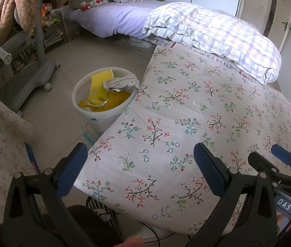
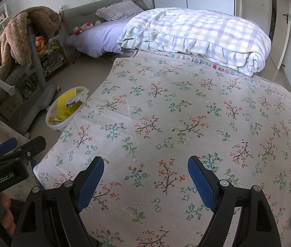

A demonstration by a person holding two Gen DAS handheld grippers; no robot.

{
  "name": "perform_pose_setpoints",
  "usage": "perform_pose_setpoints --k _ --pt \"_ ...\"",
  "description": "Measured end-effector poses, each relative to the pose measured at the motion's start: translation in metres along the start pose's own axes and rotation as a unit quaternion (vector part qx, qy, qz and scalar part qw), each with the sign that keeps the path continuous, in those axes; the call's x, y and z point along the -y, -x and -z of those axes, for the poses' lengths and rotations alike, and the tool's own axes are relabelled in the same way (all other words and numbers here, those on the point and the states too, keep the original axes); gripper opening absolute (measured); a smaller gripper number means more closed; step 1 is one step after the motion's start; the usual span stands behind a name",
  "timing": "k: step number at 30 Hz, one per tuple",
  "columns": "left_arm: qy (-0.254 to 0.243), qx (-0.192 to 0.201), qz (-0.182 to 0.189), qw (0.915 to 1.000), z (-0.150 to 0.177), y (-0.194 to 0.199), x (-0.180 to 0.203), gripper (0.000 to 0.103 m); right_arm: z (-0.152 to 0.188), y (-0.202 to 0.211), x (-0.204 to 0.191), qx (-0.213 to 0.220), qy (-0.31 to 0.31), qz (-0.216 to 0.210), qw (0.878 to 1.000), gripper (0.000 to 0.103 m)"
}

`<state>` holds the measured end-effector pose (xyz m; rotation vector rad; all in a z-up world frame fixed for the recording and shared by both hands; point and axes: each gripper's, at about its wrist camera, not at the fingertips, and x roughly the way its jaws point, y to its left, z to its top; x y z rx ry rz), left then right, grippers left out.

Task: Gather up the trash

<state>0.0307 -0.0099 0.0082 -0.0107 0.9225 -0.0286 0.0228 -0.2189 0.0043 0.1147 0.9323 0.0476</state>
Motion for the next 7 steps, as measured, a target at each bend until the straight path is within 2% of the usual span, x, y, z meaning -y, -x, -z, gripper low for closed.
perform_pose_setpoints --k 7 --pt "0.001 0.003 0.002 1.0000 -0.002 0.002 0.000 0.102 -0.003 -0.003 0.016 0.003 -0.027 0.013 1.000 0.085"
